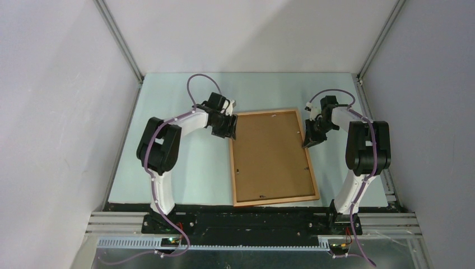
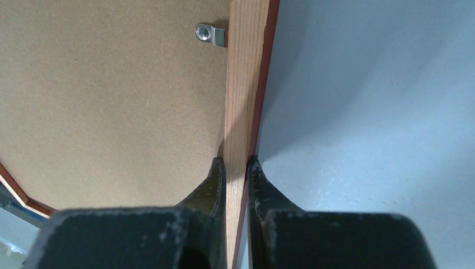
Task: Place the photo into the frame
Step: Move the photo frame to the center of the board, then install the photo frame at the center of the board.
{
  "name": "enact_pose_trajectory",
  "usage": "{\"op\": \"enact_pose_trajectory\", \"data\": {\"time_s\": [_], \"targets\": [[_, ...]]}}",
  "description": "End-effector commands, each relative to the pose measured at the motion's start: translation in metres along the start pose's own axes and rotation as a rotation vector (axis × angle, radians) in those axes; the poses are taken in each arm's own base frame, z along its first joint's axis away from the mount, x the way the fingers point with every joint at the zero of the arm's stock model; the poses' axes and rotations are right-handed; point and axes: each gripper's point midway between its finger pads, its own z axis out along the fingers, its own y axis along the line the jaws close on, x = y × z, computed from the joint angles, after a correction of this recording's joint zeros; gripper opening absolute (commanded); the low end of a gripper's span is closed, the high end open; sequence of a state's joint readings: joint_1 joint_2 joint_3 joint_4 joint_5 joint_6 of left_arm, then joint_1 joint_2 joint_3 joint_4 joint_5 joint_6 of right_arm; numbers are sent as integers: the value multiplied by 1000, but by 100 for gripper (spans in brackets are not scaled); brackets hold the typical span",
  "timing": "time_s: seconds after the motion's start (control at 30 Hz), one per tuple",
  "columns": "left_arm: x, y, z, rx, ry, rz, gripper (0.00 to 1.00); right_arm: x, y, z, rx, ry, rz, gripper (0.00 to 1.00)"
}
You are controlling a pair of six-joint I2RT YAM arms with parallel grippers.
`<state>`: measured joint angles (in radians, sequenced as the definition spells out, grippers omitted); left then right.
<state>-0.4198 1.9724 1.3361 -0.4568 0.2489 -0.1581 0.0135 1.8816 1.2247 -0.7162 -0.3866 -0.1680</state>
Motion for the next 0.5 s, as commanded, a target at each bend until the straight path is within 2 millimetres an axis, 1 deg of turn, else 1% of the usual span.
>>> {"op": "enact_pose_trajectory", "data": {"time_s": [0.0, 0.17, 0.33, 0.47], "targets": [[-2, 3, 8, -33, 2, 0, 60, 7, 13, 4, -64, 21, 11, 0], [2, 0, 12, -50, 10, 0, 59, 7, 13, 5, -66, 21, 10, 0], [4, -7, 16, -62, 12, 8, 59, 8, 13, 5, -72, 23, 10, 0], [4, -6, 17, -83, 9, 7, 58, 8, 13, 5, -75, 22, 12, 0]]}}
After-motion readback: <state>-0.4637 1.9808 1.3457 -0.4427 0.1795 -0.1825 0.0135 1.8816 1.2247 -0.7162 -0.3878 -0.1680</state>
